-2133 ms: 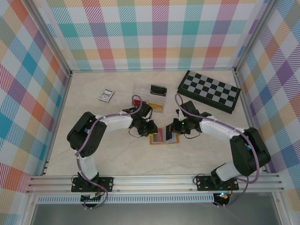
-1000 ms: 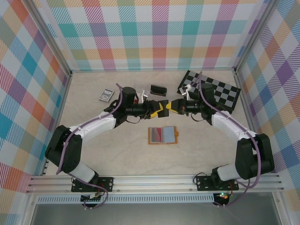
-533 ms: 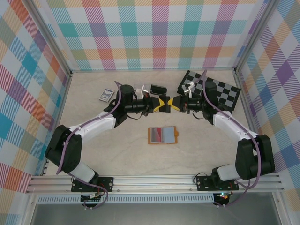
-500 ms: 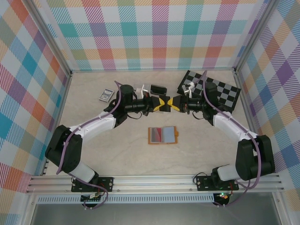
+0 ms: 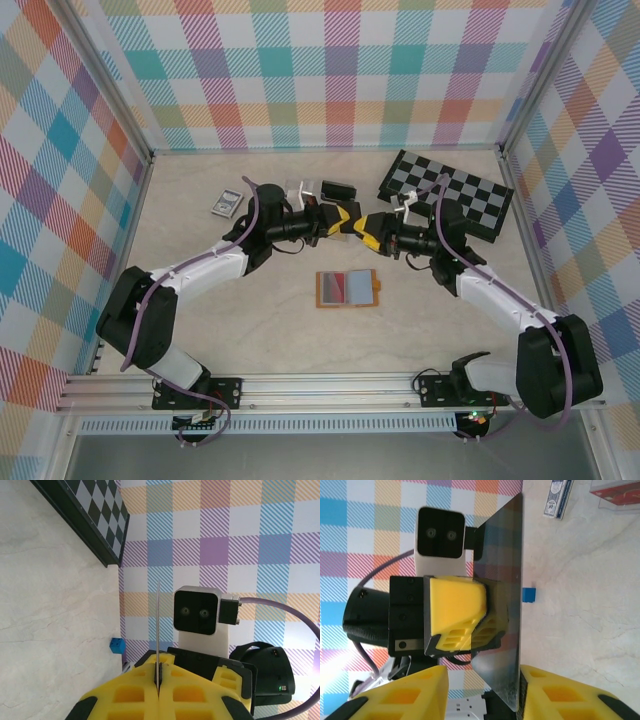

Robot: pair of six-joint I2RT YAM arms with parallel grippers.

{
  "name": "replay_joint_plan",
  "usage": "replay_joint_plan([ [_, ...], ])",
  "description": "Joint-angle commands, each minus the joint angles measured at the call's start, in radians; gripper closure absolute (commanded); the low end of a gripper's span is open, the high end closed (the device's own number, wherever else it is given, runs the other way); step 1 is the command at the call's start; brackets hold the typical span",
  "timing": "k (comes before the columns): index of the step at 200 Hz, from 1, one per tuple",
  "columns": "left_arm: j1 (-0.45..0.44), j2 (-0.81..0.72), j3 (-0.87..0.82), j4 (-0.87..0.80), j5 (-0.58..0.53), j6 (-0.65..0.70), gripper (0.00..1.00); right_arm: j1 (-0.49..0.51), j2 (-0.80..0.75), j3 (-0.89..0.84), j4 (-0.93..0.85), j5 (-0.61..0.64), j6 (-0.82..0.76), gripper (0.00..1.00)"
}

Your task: Take the credit cards out of the card holder

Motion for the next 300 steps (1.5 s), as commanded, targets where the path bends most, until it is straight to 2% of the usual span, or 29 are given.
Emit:
replay_joint_plan([
  [1, -0.010, -0.016, -0.007, 0.043, -0.011, -0.020, 1.00, 0.005, -0.018, -0.014, 0.100, 0.067, 0.064, 0.63],
  [52, -0.010, -0.023, -0.015, 0.029, -0.007, -0.025, 1.00, 0.020, -0.015, -0.013, 0.137, 0.106, 0.064, 0.78],
  [94, -0.010, -0.040, -0.025, 0.001, -0.013, -0.012, 1.00, 0.026, -0.019, 0.007, 0.038, 0.139, 0.001, 0.92],
  [123, -0.005, -0.066, -0.031, -0.091, -0.031, 0.027, 0.76, 0.033, -0.015, 0.051, -0.093, 0.159, -0.111, 1.00],
  [153, 0.026, -0.131, -0.023, -0.394, -0.122, 0.159, 0.42, 0.039, -0.010, 0.163, -0.392, 0.220, -0.403, 1.00],
  [167, 0.045, -0.172, -0.018, -0.549, -0.197, 0.238, 0.20, 0.041, 0.004, 0.222, -0.531, 0.277, -0.558, 1.00],
  [194, 0.096, -0.243, -0.024, -0.785, -0.304, 0.339, 0.05, 0.043, 0.071, 0.308, -0.630, 0.314, -0.807, 1.00],
  [207, 0.124, -0.276, -0.039, -0.838, -0.333, 0.375, 0.00, 0.042, 0.121, 0.375, -0.690, 0.326, -0.927, 1.00],
  [258, 0.195, -0.352, -0.082, -0.970, -0.401, 0.454, 0.00, 0.047, 0.302, 0.587, -0.759, 0.313, -1.444, 1.00],
  [300, 0.201, -0.346, -0.108, -0.971, -0.389, 0.456, 0.00, 0.047, 0.443, 0.763, -0.853, 0.347, -1.726, 1.00],
])
